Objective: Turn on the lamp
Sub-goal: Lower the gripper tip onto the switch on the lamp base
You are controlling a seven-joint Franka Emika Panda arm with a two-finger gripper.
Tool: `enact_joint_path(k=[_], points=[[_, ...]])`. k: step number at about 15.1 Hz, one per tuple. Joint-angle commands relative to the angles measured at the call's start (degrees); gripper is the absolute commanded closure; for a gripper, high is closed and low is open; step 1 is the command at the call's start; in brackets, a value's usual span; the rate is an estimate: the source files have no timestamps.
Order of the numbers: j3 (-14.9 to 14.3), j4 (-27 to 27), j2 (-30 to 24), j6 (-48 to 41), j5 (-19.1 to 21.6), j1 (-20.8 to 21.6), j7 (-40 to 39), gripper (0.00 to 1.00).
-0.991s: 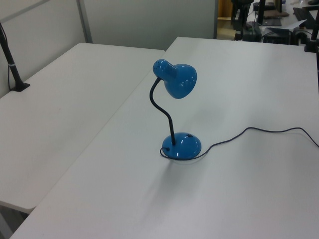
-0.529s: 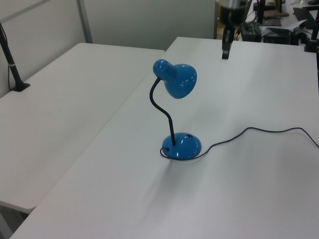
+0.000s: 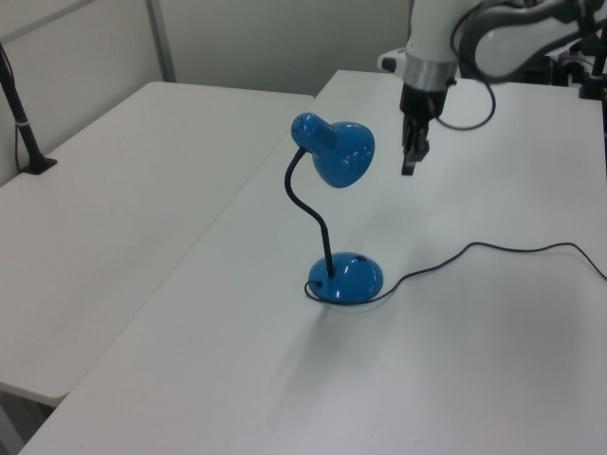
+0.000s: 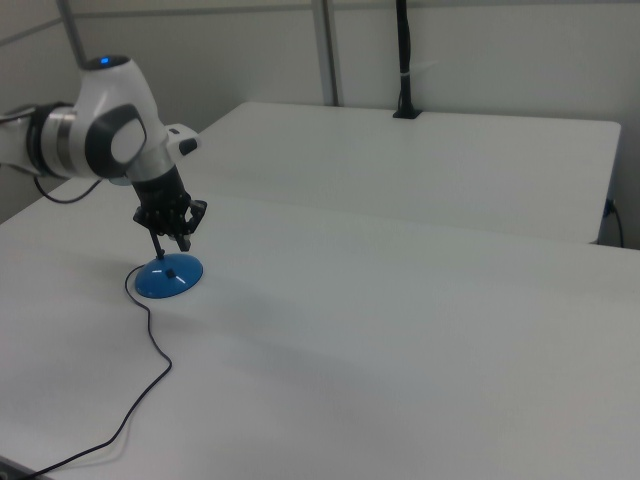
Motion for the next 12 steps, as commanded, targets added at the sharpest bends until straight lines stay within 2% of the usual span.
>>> enact_joint_path(k=[1, 3, 7, 12], points=[[2.08, -4.27, 2.52, 13.11, 2.12, 0.14, -4.40, 1.00], [3.85, -4.19, 4.90, 15.51, 3.09, -0.13, -7.56, 1.00], [5.87, -4.18, 7.19, 19.63, 3.35, -0.22, -8.81, 1.00], [9.91, -4.18, 10.44, 24.21, 3.27, -3.02, -9.25, 1.00]])
